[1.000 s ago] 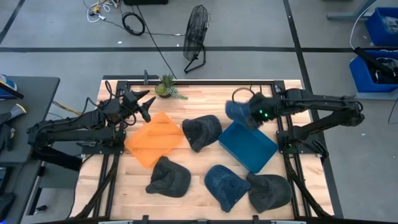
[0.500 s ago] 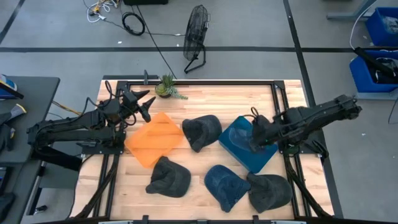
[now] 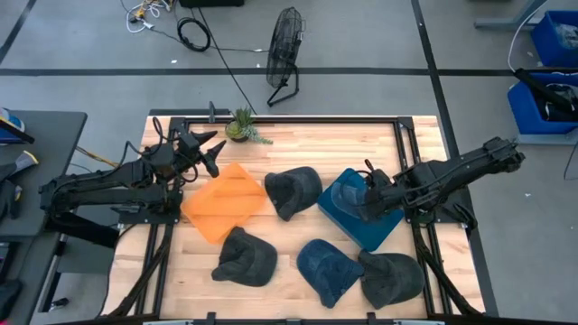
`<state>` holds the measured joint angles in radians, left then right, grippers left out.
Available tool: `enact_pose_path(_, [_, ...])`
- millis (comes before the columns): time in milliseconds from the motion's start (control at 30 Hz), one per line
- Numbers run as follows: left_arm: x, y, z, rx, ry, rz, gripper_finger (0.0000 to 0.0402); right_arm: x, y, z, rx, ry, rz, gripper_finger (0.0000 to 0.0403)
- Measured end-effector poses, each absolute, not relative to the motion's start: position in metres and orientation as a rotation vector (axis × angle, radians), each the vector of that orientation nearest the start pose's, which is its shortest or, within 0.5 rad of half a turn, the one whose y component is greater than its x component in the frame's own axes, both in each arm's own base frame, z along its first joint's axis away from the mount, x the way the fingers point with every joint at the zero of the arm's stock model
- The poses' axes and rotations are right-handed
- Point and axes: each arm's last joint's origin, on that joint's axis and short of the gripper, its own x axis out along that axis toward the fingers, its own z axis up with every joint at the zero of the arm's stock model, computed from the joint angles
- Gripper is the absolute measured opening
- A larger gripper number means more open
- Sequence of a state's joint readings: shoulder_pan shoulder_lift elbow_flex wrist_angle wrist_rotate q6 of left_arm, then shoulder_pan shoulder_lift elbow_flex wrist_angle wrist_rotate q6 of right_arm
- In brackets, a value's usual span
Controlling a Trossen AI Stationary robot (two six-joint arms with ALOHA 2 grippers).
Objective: Pick & Place hat
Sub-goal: Put the top blue cap into the blue bin, then put the blue cap into the blue bin
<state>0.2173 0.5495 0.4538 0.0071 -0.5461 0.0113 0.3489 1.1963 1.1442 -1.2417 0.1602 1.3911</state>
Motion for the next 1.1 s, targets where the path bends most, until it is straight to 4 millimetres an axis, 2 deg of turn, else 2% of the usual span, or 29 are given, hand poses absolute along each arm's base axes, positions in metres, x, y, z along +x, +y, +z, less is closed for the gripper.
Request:
enact_pose_path(133, [0.130,0.044,0.269,0.026,0.094,0.762,0.0200,0.194,0.067,0.297,0.879,1.118,-0.746,0.0010])
enact_pose_path(367, [0.130,0.044,0.269,0.026,0.094,0.763,0.0200,0.217,0.080,0.273,0.864,1.195,-0.794,0.0010])
enact_pose_path(533, [0.130,0.044,0.269,0.026,0.094,0.763,0.0200,0.227,0.082,0.259,0.802,1.208,-0.859,0.0016])
enact_pose_path(900, [0.130,0.044,0.270,0.026,0.094,0.763,0.0200,0.240,0.071,0.243,0.707,1.242,-0.930,0.0092])
enact_pose_path(1100, [0.130,0.044,0.269,0.026,0.094,0.763,0.0200,0.245,0.065,0.247,0.684,1.278,-0.861,0.0130])
